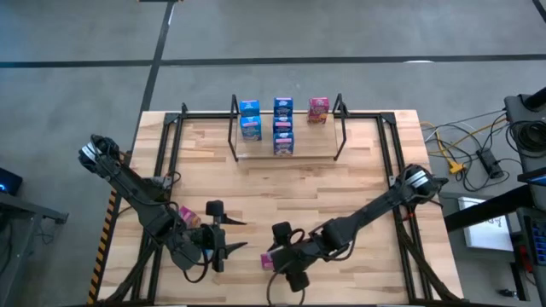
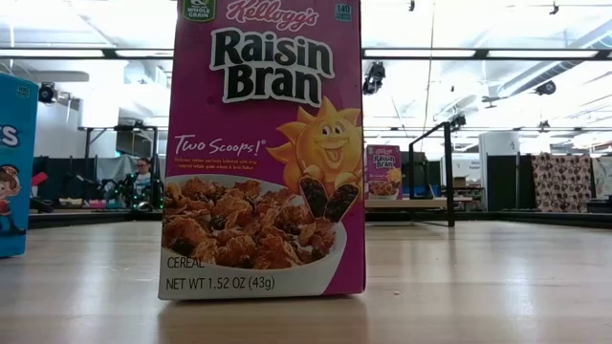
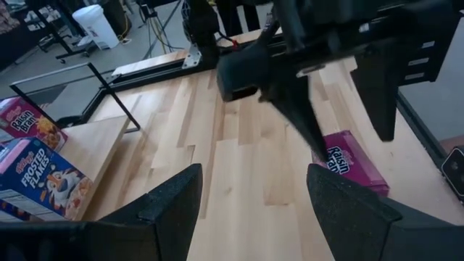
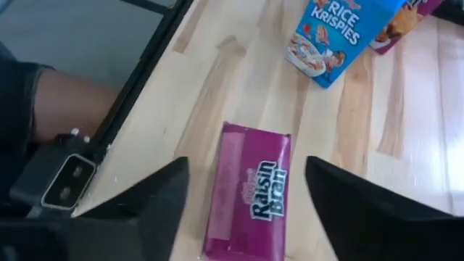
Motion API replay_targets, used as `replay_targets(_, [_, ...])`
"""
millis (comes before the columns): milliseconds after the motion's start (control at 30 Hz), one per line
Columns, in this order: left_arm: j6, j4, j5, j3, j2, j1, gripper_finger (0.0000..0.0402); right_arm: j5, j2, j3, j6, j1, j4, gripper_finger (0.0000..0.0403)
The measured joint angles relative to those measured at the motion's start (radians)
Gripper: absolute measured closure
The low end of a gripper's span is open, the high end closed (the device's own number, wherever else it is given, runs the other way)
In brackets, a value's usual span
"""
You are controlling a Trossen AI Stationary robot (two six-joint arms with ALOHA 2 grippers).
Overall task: Stack cereal on shelf
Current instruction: Put the bottom purple cereal box on the shelf aligned with the other purple cereal box
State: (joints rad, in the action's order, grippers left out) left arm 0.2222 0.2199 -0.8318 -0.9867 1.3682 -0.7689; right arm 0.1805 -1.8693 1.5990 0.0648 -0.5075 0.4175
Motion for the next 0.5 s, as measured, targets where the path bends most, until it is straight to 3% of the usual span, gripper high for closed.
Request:
replay_targets(200, [0.000, 0.000, 0.000, 0.000, 0.000, 0.000, 0.0169, -0.003, -0.007, 0.006, 0.064, 0.017, 0.005, 0.0085])
replay_targets(500, [-0.004, 0.000, 0.000, 0.000, 0.000, 0.000, 0.0169, 0.012, -0.017, 0.000, 0.064, 0.017, 0.018, 0.0100])
